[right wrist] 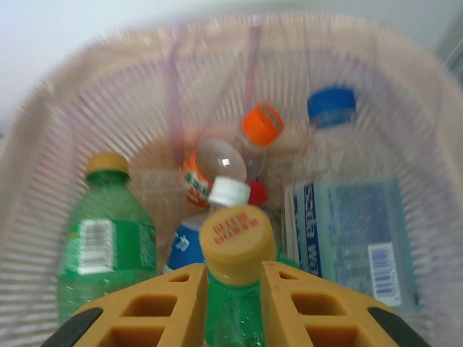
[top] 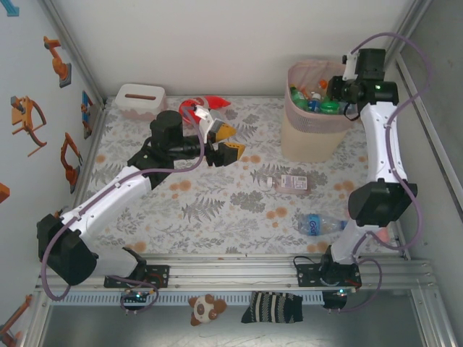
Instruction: Put the plastic bottles in the bin
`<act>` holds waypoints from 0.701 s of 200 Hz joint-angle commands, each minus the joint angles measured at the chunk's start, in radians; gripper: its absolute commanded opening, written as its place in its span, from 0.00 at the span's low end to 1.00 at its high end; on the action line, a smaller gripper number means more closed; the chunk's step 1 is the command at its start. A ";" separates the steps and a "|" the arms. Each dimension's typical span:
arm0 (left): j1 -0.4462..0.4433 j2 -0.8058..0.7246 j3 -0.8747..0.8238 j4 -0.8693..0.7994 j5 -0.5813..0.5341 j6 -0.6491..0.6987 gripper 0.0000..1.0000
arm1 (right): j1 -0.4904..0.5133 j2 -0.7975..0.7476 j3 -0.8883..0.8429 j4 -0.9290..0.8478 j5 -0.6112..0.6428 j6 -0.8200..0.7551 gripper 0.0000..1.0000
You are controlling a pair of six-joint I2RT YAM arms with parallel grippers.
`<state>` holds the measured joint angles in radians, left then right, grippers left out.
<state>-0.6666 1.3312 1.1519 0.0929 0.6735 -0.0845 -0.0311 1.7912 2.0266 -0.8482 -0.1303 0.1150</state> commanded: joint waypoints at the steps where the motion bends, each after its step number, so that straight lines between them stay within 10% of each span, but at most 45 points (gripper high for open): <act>1: 0.007 0.003 0.031 0.007 0.022 0.005 0.74 | 0.002 0.025 -0.043 0.031 0.014 -0.007 0.24; 140: 0.007 -0.020 0.015 -0.020 0.008 0.011 0.73 | 0.006 0.014 0.035 0.004 -0.040 0.014 0.22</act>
<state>-0.6659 1.3312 1.1519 0.0830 0.6731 -0.0845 -0.0311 1.8996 2.0438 -0.7887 -0.1390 0.1135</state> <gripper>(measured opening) 0.734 0.216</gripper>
